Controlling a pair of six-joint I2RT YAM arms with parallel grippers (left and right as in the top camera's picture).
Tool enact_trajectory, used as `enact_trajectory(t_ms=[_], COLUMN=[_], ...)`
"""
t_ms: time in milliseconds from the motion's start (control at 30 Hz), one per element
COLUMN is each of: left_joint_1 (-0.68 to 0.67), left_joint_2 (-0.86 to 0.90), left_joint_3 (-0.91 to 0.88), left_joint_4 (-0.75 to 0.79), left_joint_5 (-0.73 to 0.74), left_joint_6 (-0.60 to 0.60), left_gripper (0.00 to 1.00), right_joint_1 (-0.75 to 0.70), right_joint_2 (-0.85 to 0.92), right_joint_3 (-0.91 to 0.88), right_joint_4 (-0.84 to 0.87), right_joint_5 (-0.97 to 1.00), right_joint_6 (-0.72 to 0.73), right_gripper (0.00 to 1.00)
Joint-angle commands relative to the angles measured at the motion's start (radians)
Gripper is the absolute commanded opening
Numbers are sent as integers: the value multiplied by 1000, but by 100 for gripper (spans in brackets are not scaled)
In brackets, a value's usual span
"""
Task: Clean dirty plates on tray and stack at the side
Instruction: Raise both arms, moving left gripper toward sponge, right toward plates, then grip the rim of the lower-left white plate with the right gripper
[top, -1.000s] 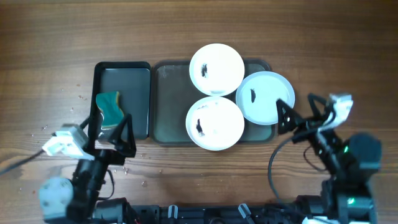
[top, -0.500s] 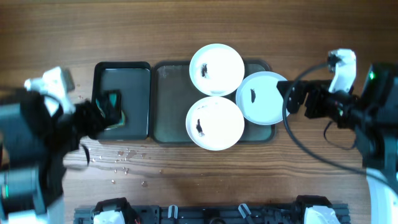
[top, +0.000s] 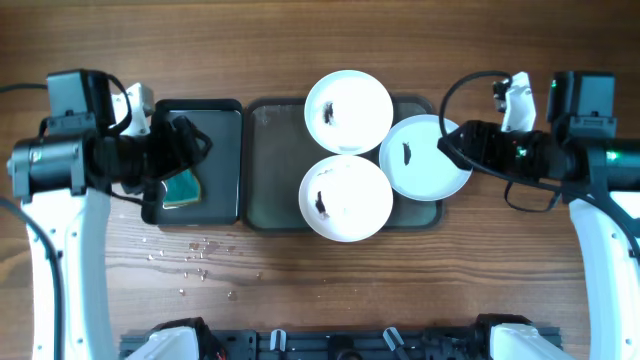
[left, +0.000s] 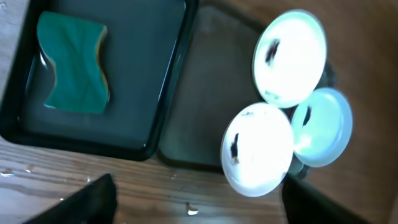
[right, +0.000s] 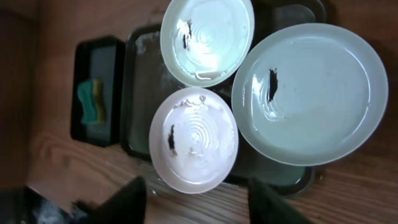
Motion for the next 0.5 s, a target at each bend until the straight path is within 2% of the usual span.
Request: enact_trajectory(t_ms=[0, 33, 133, 233, 267, 333, 433, 467], left_joint_1=[-4, -4, -4, -4, -4, -4, -4, -4], left_joint_2=[37, 42, 48, 47, 47, 47, 47, 47], left_joint_3=[12, 12, 12, 12, 12, 12, 12, 12], left_joint_4=[-10, -11, -12, -11, -11, -12, -12, -12], left_joint_5=[19, 19, 19, 18, 18, 18, 18, 18], left_joint_6=[13, 13, 13, 14, 14, 14, 14, 14], left_gripper=[65, 64, 52, 45, 39, 27, 18, 17], right_joint_1=[73, 97, 173, 223, 234, 246, 248, 249], right_joint_2=[11, 11, 11, 11, 11, 11, 11, 11], right_joint_3=[-3, -12, -68, -133, -156, -204, -269, -285], right_joint_4=[0, 4, 40, 94, 114, 154, 209, 224], right_joint_5=[80, 109, 159, 159, 159, 159, 157, 161], right_joint_6=[24, 43, 86, 120, 146, 200, 232, 236], right_gripper=[41, 41, 43, 65, 72, 91, 95, 86])
